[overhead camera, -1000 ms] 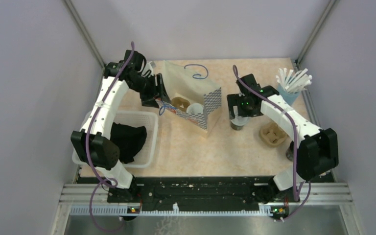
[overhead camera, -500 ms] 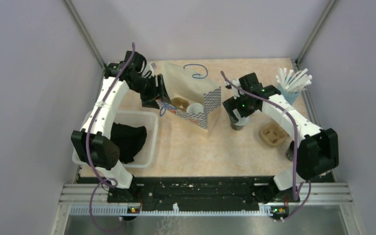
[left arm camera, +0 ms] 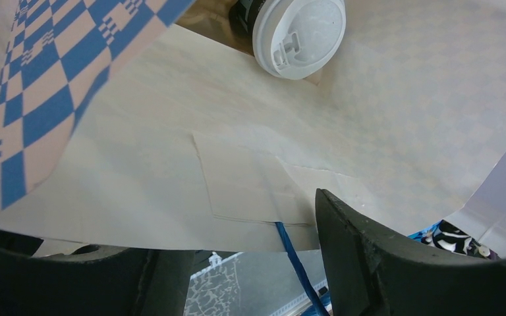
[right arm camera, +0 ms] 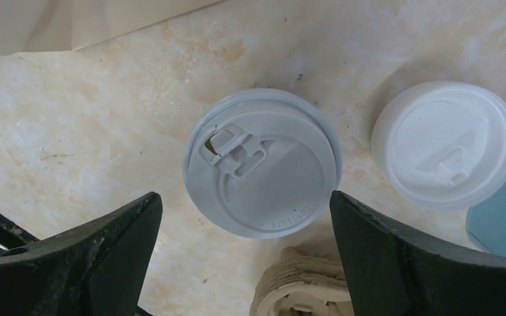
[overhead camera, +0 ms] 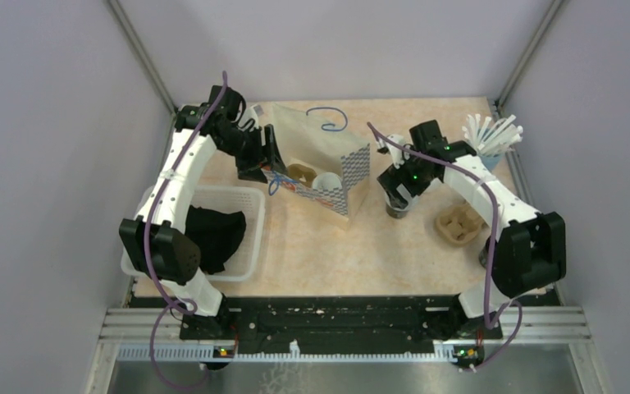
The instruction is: Pack the takeout coffee
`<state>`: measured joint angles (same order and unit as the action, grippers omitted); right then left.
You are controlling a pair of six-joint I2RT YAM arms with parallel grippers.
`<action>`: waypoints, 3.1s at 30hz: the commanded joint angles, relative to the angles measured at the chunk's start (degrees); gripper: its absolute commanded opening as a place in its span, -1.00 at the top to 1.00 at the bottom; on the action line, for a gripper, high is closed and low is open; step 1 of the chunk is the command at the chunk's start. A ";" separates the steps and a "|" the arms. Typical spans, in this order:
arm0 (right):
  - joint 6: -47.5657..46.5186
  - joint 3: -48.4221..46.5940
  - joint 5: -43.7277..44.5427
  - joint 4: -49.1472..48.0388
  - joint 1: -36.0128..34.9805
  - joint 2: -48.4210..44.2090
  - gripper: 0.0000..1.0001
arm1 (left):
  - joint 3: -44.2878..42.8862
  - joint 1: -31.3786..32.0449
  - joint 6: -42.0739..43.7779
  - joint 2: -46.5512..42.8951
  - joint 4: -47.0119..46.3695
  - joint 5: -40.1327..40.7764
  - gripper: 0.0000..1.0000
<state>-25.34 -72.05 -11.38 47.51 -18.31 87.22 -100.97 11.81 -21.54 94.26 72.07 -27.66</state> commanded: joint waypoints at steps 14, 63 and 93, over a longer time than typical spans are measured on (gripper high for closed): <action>-2.07 -3.55 -3.21 -1.82 0.80 2.05 -0.97 | 0.07 -0.04 0.91 -0.89 -0.97 -0.54 -0.43; -3.44 -0.32 -7.59 -2.08 3.64 2.99 -0.91 | 0.20 -0.04 1.41 -0.82 -0.99 -0.93 -0.51; -4.03 0.26 -4.58 -2.33 2.80 3.08 -0.83 | 0.33 -0.04 1.50 -0.58 -1.23 -1.13 -0.52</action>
<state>-28.12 -72.62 -16.84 46.22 -15.22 90.65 -100.90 11.81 -20.88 94.26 72.05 -27.66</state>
